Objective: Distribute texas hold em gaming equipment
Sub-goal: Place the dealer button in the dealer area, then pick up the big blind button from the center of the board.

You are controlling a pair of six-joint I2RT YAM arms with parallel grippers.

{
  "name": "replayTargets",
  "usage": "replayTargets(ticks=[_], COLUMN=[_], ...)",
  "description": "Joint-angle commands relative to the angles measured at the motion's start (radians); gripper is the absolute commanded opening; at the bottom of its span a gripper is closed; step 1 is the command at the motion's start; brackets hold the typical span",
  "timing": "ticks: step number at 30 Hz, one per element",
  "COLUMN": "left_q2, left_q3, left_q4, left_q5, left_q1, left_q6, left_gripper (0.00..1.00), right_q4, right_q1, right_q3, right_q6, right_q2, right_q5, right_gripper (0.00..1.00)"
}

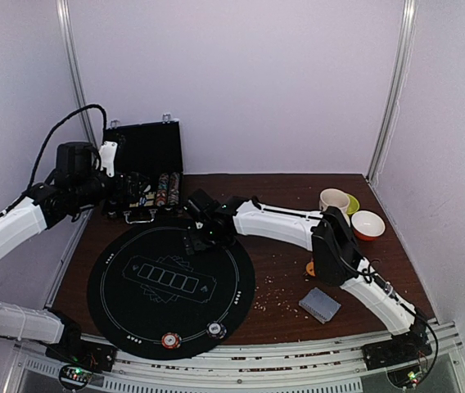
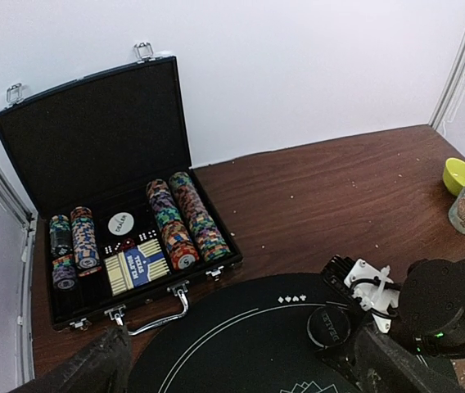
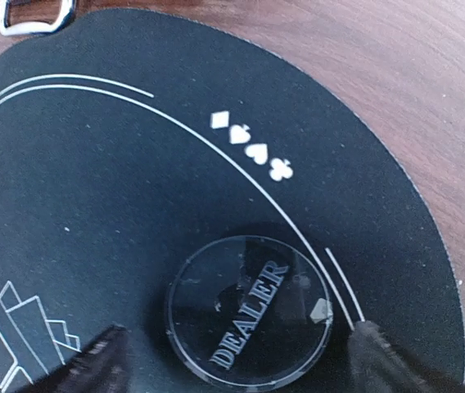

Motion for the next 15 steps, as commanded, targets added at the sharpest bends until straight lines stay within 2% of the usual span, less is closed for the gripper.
replayTargets(ticks=[1,5,8,11,15], left_q2=[-0.011,-0.016,-0.026,-0.033,-0.037], left_q3=[-0.011,-0.004,-0.004,-0.009,-0.021], left_q4=[0.028,0.028,0.033,0.044,0.076], left_q5=[-0.002,-0.012,-0.016,-0.012,0.008], left_q1=[-0.005,-0.006,-0.005,-0.005,-0.006], left_q6=[0.002,0.010,0.015,0.015,0.017], left_gripper=[0.98,0.98,0.98,0.98,0.98], right_q4=[0.018,-0.020,-0.052,-0.071,-0.124], right_q1=[0.005,0.004,0.002,-0.017,-0.085], right_q3=[0.022,0.010,-0.077,-0.297,-0.657], right_q6=[-0.043,-0.107,-0.170,-0.203,-0.145], right_q2=[-0.027,-0.147,-0.306,-0.512,-0.773], right_q5=[-0.033,-0.063,-0.101,-0.078,0.030], right_gripper=[1.00,1.00,1.00,1.00,1.00])
